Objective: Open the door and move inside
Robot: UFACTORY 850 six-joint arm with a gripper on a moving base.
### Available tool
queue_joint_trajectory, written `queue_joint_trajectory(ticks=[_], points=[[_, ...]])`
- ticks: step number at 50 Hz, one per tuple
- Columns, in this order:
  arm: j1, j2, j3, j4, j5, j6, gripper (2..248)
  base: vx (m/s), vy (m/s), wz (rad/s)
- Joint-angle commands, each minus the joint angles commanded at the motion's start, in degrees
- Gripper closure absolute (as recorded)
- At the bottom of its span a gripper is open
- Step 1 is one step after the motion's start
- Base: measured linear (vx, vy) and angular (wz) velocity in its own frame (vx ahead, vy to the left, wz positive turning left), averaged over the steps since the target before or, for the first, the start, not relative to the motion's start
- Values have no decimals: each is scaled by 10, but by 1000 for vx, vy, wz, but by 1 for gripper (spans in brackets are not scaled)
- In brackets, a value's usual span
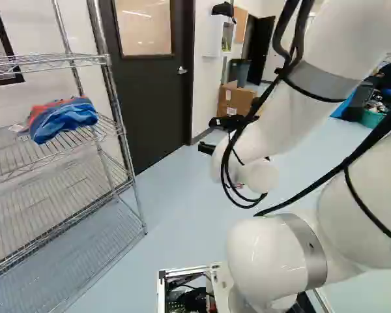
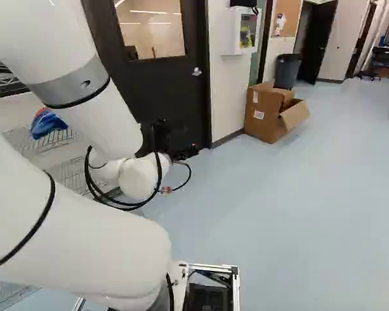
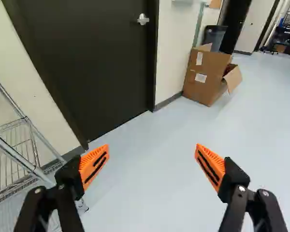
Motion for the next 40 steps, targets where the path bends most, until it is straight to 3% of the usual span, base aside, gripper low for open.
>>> queue_joint_trajectory(ticks=[21, 40], points=[[0, 0, 0, 0, 0, 0, 3, 97, -4, -5], [0, 0, 0, 0, 0, 0, 3, 190, -38, -12]])
